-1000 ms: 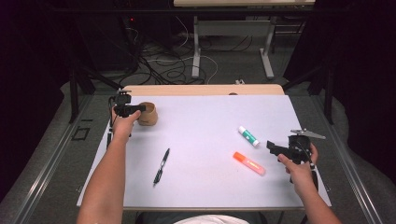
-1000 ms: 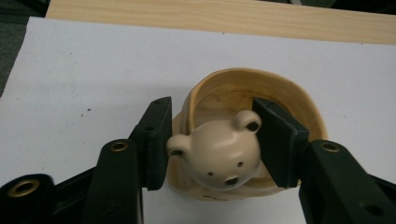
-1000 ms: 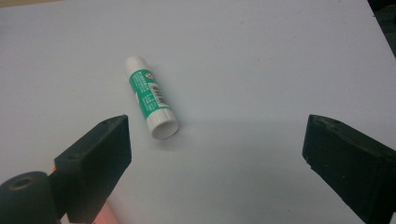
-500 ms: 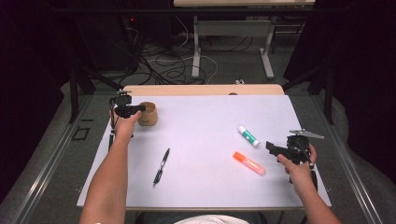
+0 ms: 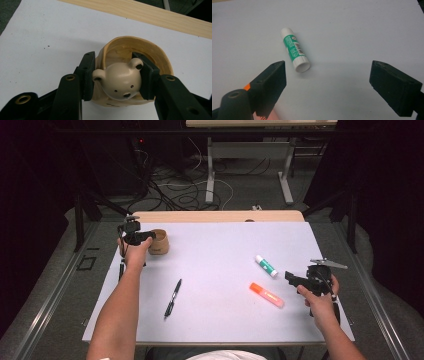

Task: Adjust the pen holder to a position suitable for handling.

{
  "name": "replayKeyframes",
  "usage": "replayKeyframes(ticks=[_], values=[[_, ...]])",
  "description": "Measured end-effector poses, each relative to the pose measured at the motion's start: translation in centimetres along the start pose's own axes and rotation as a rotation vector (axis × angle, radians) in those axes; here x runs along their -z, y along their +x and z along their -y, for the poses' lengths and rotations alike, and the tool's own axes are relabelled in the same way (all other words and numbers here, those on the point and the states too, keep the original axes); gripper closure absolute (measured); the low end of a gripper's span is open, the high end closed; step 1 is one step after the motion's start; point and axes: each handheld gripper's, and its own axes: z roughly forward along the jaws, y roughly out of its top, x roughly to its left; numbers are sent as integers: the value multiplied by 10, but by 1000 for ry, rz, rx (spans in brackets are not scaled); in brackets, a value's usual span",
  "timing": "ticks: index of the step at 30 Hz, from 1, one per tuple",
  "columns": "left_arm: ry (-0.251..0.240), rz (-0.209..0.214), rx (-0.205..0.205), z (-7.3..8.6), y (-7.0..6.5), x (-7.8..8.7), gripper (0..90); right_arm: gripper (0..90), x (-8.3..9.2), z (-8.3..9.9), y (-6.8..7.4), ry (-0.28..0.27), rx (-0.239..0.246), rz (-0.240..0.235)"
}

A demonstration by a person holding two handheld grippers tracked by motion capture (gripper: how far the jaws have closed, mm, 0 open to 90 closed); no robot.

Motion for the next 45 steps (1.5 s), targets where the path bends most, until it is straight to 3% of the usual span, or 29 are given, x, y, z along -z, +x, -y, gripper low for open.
replayKeyframes(ticks=[9, 20, 25, 34, 35, 37, 45], values=[[2, 15, 24, 0, -3, 5, 561, 133, 1, 0, 0, -2, -8, 7], [35, 26, -1, 4, -19, 13, 561, 131, 2, 0, 1, -4, -16, 6], [37, 34, -23, 7, -36, 16, 561, 131, 2, 0, 1, -7, -4, 7], [58, 90, -74, 12, -78, 20, 561, 131, 4, 0, 2, -7, -3, 3], [64, 106, -78, 13, -87, 20, 561, 131, 4, 0, 2, -7, -3, 2], [70, 114, -81, 13, -91, 20, 561, 131, 4, 0, 2, -7, -5, 3], [80, 125, -114, 21, -123, 19, 561, 131, 4, 0, 2, -5, -15, -1]])
